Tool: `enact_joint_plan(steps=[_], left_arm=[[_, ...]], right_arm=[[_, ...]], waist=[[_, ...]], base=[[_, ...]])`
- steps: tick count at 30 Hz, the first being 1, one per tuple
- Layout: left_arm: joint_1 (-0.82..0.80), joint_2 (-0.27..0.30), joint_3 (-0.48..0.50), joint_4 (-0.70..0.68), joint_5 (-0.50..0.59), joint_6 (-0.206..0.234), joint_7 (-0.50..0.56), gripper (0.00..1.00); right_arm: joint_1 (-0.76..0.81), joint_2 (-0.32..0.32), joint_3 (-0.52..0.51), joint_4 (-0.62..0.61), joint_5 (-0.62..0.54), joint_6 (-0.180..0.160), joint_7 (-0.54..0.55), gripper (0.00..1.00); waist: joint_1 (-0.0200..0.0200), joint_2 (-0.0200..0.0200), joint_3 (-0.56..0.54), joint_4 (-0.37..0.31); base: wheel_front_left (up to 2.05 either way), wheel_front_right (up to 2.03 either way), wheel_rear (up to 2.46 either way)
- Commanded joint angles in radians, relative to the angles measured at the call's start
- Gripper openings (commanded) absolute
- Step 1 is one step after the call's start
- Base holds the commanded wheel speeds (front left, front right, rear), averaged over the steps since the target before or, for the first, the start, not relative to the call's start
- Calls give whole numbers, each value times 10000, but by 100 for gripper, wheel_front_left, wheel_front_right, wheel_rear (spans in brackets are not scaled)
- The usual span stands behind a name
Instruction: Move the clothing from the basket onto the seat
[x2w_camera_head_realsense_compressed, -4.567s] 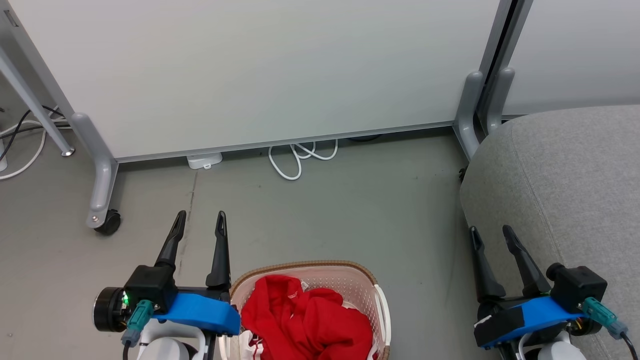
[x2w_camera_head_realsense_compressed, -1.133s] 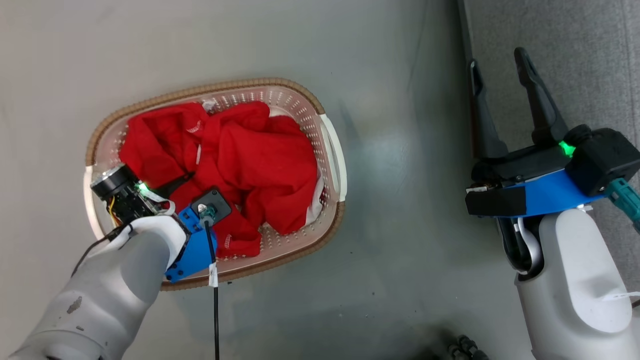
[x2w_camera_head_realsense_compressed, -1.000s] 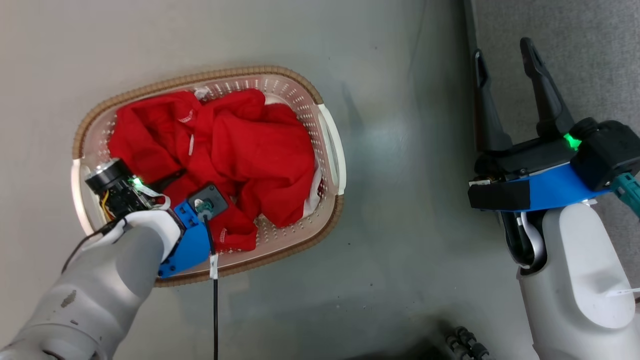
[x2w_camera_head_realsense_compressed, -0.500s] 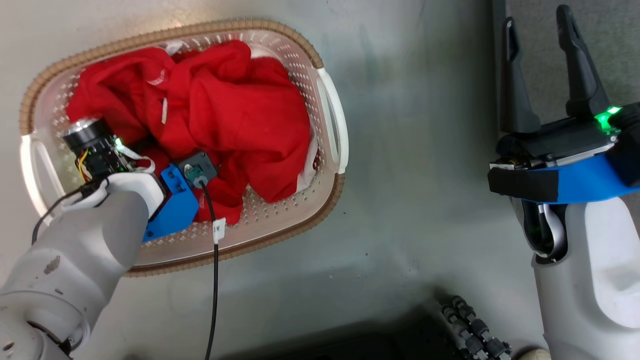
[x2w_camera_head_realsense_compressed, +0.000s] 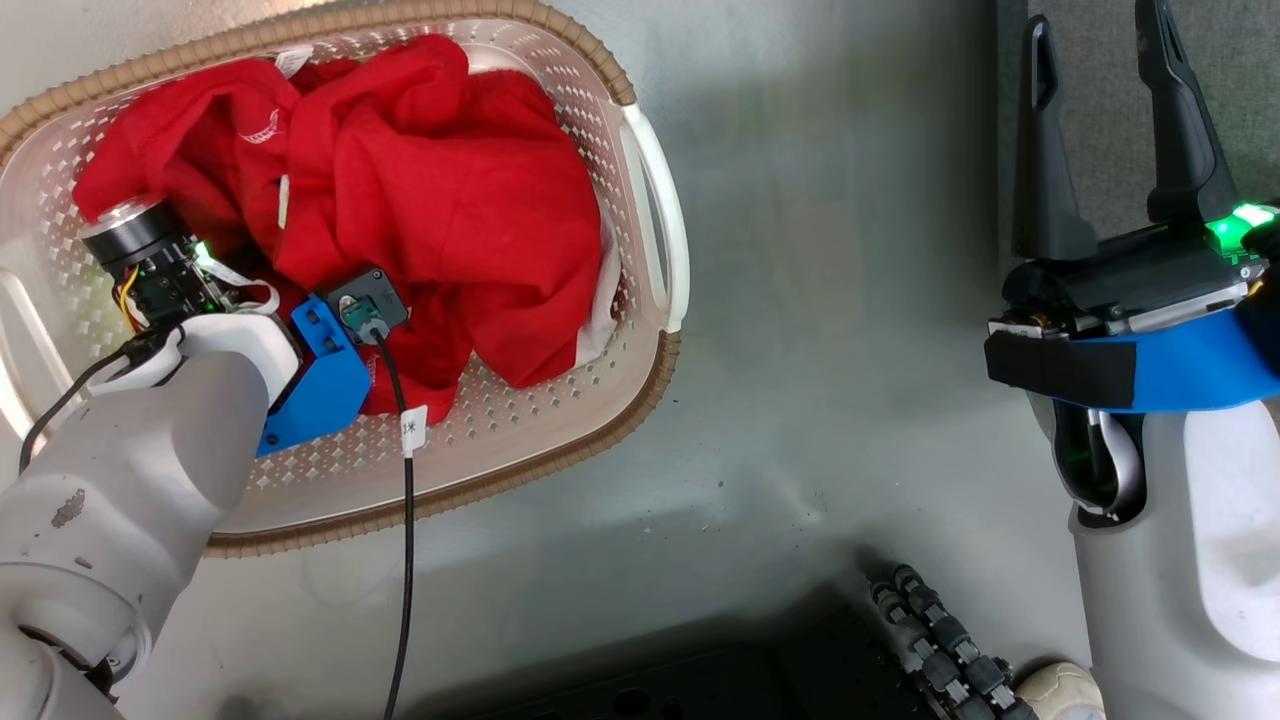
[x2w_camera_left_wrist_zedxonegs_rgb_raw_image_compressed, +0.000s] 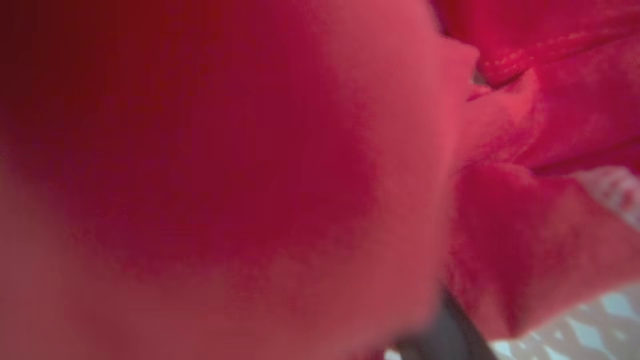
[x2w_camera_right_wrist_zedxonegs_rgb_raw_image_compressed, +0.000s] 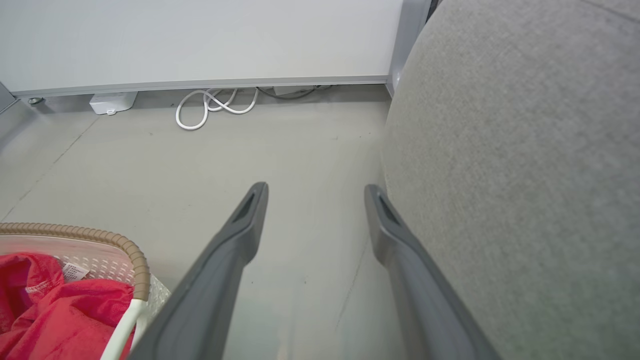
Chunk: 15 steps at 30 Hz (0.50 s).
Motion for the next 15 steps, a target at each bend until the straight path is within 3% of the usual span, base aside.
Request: enact_joint_plan(steps=[1, 2, 15], left_arm=[[9, 94, -60, 82, -27, -2, 155, 4], [7, 96, -62, 84, -26, -2, 148, 0], [75, -138, -54, 58, -141, 18, -119, 0]], right_arm=[[-147, -35, -15, -62, 77, 4, -35, 100], [-154, -35, -22, -58, 80, 4, -35, 100], [-229, -35, -2, 160, 80, 4, -35, 100]], waist=[[1, 0, 3, -2], [1, 0, 2, 2], [1, 0, -347, 78]], base=[[0, 0, 0], [0, 0, 0], [0, 0, 0]])
